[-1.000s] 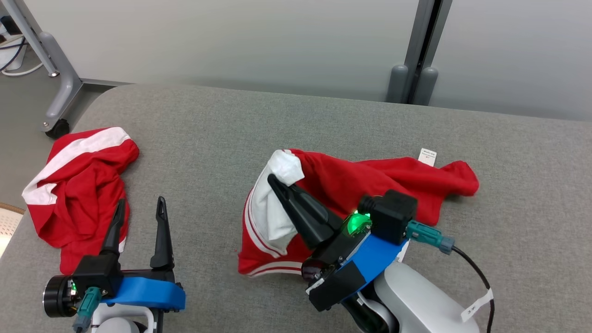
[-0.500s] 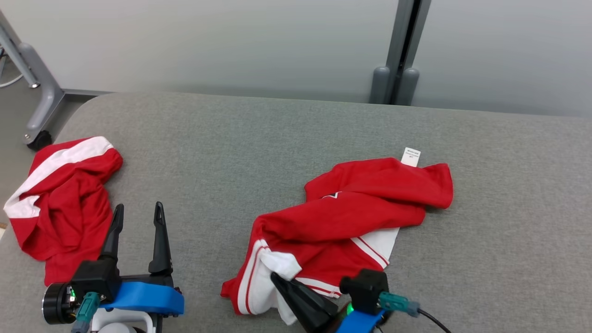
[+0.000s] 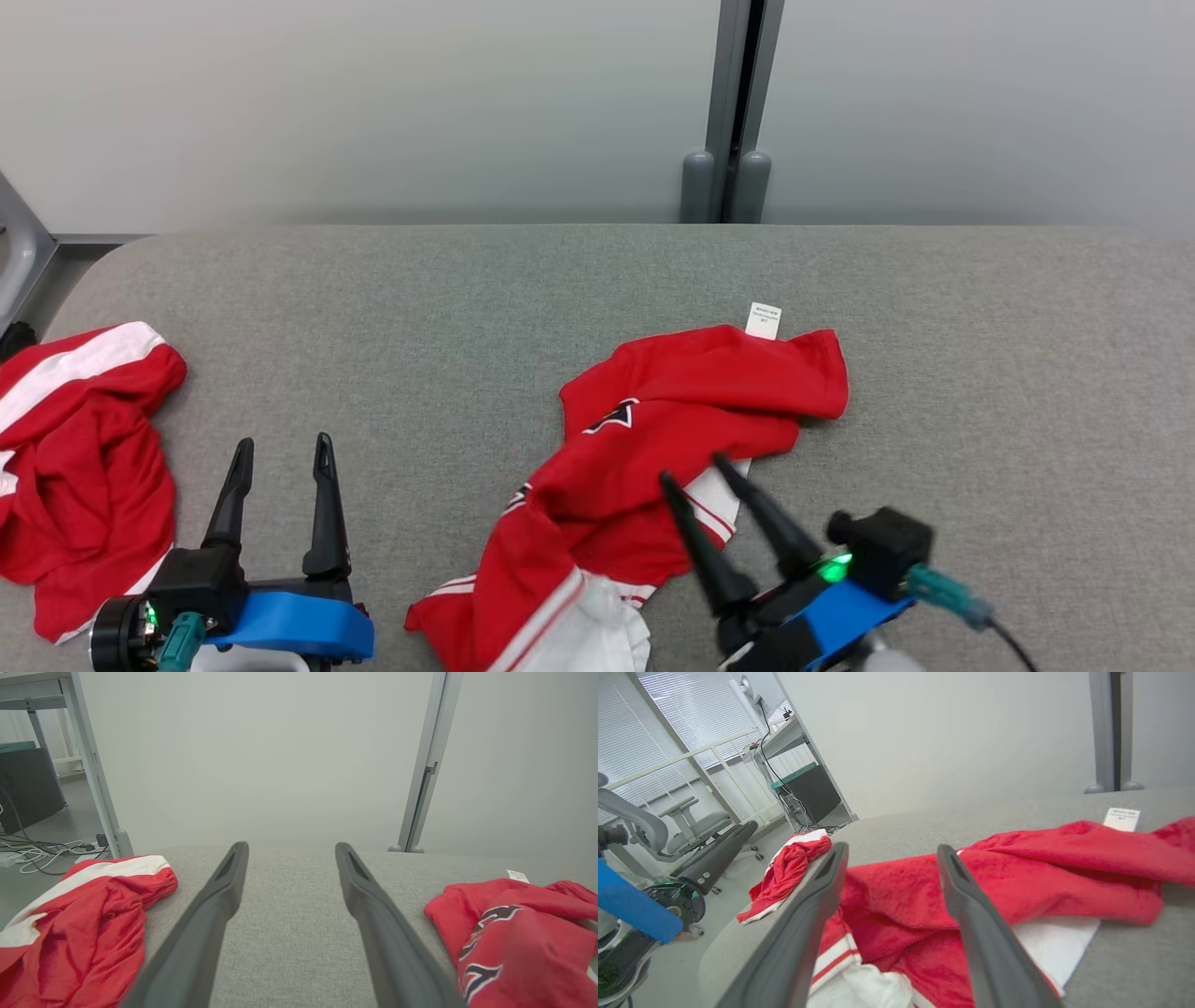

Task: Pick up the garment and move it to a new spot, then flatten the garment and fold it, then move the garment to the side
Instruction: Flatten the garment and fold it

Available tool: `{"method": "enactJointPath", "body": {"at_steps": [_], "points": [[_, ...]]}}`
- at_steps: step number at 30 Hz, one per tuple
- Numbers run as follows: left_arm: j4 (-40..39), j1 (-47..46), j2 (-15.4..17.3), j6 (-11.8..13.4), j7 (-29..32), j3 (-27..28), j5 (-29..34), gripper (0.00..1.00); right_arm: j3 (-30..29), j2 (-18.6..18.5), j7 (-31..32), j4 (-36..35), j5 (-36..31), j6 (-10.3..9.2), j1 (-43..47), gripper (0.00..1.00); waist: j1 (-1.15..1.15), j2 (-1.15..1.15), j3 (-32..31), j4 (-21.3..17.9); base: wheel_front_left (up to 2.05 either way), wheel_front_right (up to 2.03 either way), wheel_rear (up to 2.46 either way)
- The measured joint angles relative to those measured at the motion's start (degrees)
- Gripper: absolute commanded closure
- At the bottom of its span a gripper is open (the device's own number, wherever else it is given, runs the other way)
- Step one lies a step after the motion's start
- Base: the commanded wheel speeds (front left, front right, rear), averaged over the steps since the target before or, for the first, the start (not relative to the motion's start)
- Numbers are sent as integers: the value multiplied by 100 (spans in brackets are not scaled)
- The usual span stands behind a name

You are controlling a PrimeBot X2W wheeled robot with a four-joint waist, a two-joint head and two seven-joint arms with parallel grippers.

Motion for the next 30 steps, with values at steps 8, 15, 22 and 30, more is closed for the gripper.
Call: {"method": "enactJointPath", "body": {"at_steps": [8,15,22,30], "points": [[-14,53,0,-7,1,4,18,0,-1628,-36,-1,-538,-928,0,291,0,0,0,-89,-32,0,0,0],[-29,146,2,-15,1,23,66,0,-2810,-25,-1,-817,-1803,0,744,0,0,0,-124,2,0,0,0],[-11,151,2,-34,1,15,110,0,-3039,-11,-1,-616,-1951,0,857,0,0,0,-84,15,0,0,0],[109,133,69,-58,1,-240,333,0,-3040,-9,-1,-399,-1965,0,793,0,0,0,-76,65,0,0,0]]}}
